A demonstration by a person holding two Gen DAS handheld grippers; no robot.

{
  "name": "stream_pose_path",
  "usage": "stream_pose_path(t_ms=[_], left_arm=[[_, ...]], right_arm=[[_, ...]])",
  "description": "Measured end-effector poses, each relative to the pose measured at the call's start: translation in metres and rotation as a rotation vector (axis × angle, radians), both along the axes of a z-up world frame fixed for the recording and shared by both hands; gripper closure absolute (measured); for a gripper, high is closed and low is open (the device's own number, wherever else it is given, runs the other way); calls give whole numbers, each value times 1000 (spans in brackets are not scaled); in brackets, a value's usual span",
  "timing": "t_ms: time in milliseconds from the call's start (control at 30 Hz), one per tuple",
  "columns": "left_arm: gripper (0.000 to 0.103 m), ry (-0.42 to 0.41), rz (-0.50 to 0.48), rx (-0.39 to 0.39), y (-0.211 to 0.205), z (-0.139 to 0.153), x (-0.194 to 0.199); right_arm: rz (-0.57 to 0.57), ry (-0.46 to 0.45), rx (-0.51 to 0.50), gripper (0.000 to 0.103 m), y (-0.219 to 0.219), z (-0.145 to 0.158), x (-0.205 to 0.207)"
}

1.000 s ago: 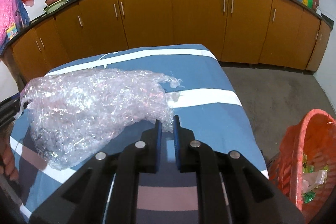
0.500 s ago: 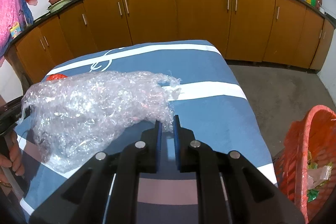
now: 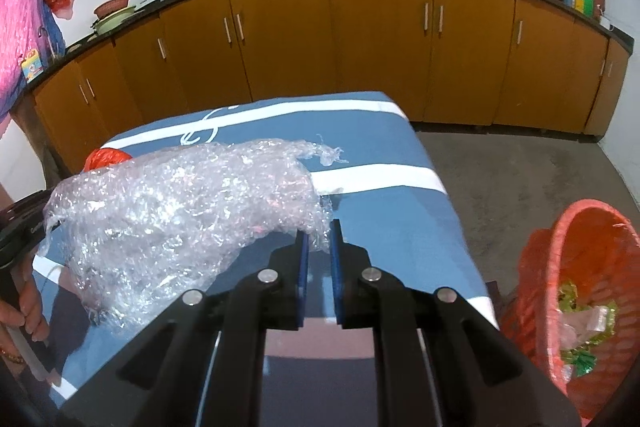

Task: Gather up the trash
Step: 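Carry the red bag and bubble wrap with both tools over the wastebasket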

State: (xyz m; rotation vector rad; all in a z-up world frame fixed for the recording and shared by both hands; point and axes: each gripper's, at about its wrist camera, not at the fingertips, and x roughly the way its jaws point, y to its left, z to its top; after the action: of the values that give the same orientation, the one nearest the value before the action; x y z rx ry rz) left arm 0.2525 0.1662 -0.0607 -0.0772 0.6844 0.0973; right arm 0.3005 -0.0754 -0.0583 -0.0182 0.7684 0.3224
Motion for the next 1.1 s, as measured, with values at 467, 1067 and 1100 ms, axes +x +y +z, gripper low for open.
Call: stream_pose_path(t_ms=[467, 1067, 1100], left_arm=[[91, -50, -113, 14, -72, 37, -23], [91, -55, -319, -7, -204, 45, -39], [91, -53, -340, -15, -213, 45, -40]], right_arm=[[-109, -104, -17, 92, -72, 54, -52], [-450, -127, -60, 92, -244, 64, -123], [-469, -125, -64, 92, -252, 63, -126]])
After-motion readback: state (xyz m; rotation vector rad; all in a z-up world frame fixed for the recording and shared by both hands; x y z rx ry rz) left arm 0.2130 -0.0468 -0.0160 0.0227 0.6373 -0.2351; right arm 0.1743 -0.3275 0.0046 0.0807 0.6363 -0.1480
